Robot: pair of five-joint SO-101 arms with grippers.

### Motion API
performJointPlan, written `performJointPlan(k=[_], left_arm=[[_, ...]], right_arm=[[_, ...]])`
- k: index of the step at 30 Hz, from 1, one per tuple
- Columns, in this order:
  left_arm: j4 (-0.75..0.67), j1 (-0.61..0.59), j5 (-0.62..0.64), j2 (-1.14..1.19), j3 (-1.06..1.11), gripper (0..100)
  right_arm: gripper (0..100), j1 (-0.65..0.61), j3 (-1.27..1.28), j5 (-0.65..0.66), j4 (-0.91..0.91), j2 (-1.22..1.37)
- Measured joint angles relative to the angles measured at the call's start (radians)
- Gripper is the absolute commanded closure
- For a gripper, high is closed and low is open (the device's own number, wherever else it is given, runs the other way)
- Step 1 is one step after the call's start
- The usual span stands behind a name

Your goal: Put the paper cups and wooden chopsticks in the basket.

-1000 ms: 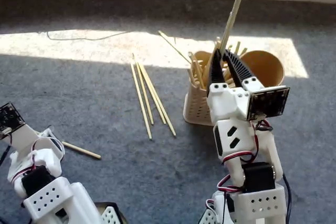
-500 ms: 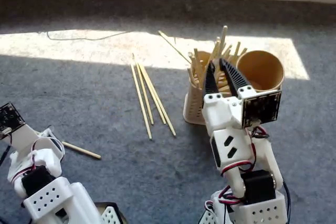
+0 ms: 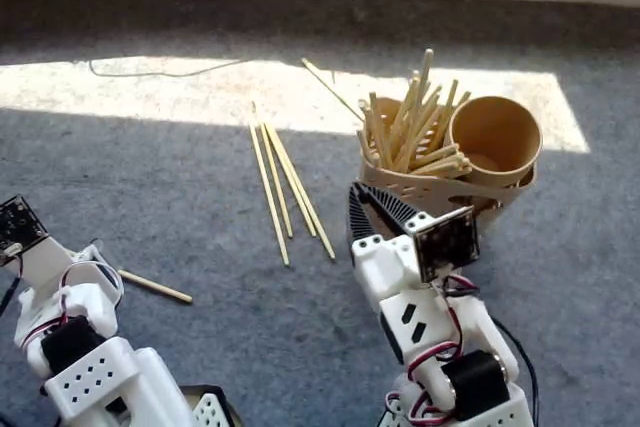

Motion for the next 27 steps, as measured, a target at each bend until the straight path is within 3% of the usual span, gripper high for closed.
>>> performJointPlan(k=[17, 21, 27], left_arm=[[0.000, 0.000, -0.052, 0.029, -0.011, 79], [0.000, 0.015, -0.052, 0.189, -0.081, 79], [-0.048, 0.018, -0.052, 0.621, -0.272, 79]], right_arm=[[99.3, -0.110, 0.318, 0.006, -0.046, -0.117], [99.3, -0.110, 0.322, 0.006, -0.052, -0.117], [99.3, -0.110, 0.325, 0.006, -0.052, -0.117]])
